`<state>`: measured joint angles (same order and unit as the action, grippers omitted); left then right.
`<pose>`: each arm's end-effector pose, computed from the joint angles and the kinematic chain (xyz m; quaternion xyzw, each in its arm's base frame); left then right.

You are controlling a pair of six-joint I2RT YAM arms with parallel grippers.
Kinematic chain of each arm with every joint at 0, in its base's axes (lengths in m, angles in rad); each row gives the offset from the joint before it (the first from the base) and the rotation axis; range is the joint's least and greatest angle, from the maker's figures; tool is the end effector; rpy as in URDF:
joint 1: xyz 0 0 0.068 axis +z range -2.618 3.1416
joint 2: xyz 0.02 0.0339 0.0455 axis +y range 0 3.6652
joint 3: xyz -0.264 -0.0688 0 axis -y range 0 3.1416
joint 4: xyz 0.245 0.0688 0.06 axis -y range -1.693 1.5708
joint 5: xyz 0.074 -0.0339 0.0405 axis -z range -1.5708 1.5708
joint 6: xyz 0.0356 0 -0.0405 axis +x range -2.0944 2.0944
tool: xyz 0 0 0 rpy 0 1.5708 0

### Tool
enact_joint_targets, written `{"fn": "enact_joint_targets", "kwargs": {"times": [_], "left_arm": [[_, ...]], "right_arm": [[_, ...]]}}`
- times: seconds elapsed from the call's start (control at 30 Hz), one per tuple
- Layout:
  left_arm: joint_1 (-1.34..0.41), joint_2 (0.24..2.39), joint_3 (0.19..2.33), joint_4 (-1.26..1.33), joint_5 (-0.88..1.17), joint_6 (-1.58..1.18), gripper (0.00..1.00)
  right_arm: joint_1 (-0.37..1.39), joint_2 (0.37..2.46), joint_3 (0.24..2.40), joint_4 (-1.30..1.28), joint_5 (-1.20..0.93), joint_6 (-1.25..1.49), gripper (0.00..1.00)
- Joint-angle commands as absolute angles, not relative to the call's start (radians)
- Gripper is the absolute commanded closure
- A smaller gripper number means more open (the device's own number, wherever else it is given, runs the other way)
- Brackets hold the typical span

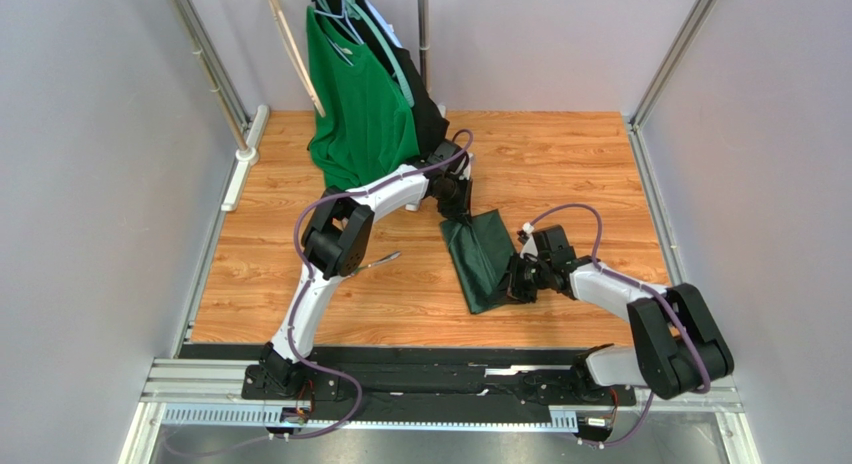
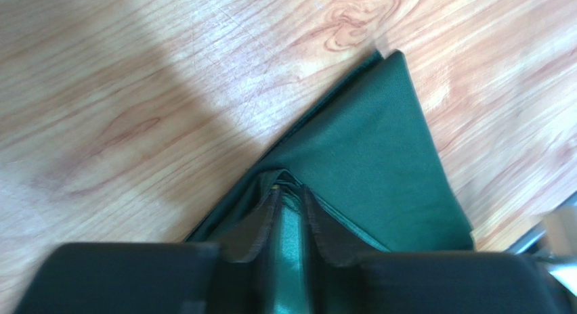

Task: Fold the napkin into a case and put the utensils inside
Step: Smooth out the 2/3-rectangle-folded napkin at the center of the board, then fold the 2/3-rectangle-folded napkin at the center of the board.

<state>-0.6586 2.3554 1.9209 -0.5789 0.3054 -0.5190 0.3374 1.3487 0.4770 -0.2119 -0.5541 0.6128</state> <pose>0.3977 -0.3213 0.1600 0.1080 0.9450 -0.2726 0.1449 0.1960 0.0886 0.1300 0.0628 0.9337 0.3422 0.0849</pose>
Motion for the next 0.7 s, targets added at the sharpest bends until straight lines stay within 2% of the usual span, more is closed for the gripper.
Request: {"fn": "enact_joint_targets", "kwargs": {"times": [0.0, 0.07, 0.1, 0.13, 0.23, 0.33, 0.4, 0.67], "left_arm": [[-0.667, 2.218, 1.872, -0.598, 0.29, -0.486, 0.61], [-0.692, 2.133, 1.827, -0.575, 0.278, -0.488, 0.5], [-0.702, 2.105, 1.783, -0.569, 0.276, -0.492, 0.38], [-0.71, 2.061, 1.766, -0.563, 0.275, -0.495, 0.33], [-0.747, 1.984, 1.701, -0.552, 0.284, -0.511, 0.31], [-0.79, 1.928, 1.643, -0.528, 0.287, -0.52, 0.32], [-0.811, 1.91, 1.609, -0.511, 0.282, -0.528, 0.37], [-0.893, 1.902, 1.568, -0.466, 0.268, -0.489, 0.42]], "right_arm": [[0.286, 1.217, 0.6, -0.411, -0.407, 0.537, 0.89], [0.23, 1.201, 0.618, -0.452, -0.327, 0.549, 0.68], [0.162, 1.198, 0.618, -0.46, -0.327, 0.557, 0.62], [0.134, 1.203, 0.618, -0.456, -0.336, 0.557, 0.57], [0.094, 1.241, 0.641, -0.454, -0.313, 0.529, 0.45], [0.081, 1.299, 0.667, -0.43, -0.321, 0.5, 0.43], [0.081, 1.348, 0.669, -0.414, -0.307, 0.488, 0.43], [0.083, 1.367, 0.597, -0.376, -0.304, 0.488, 0.43]]}}
